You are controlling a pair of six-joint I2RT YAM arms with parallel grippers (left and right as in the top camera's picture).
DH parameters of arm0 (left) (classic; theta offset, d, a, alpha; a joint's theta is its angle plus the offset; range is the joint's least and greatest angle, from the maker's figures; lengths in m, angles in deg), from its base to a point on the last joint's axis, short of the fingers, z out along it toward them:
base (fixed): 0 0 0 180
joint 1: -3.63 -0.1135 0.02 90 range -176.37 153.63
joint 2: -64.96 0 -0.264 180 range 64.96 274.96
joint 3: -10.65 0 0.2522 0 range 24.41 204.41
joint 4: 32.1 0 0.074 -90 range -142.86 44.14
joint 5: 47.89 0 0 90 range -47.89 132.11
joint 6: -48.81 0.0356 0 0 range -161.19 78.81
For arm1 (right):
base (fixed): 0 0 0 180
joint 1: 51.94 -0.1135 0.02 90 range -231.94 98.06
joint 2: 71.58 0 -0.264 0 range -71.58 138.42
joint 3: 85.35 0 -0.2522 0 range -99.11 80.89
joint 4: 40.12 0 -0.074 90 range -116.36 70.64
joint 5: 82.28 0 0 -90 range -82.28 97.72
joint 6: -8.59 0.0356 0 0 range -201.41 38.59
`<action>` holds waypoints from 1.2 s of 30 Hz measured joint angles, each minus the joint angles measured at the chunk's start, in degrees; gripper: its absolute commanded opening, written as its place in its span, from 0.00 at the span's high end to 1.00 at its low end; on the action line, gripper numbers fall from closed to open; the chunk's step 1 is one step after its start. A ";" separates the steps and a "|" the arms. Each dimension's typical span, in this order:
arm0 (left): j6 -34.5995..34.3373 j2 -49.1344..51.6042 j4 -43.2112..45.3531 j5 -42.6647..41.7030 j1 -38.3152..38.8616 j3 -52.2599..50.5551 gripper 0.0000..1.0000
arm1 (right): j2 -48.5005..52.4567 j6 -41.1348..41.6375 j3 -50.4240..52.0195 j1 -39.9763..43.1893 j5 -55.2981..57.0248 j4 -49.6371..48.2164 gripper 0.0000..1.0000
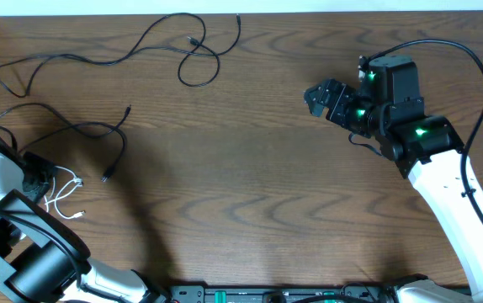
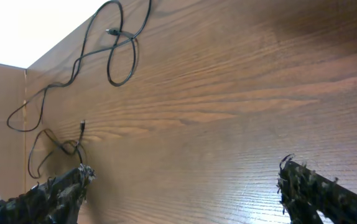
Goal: Untangle cables
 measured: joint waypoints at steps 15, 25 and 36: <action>2.60 0.02 7.56 27.96 -0.83 -0.11 0.92 | 0.00 -0.20 0.00 0.00 0.02 0.28 0.04; 10.14 0.04 15.78 38.56 -1.73 -0.17 0.92 | 0.00 -0.22 0.00 0.00 0.50 0.28 0.04; 12.04 0.09 13.88 36.20 -1.73 -0.17 0.84 | 0.00 -0.22 0.00 0.00 2.19 0.28 0.06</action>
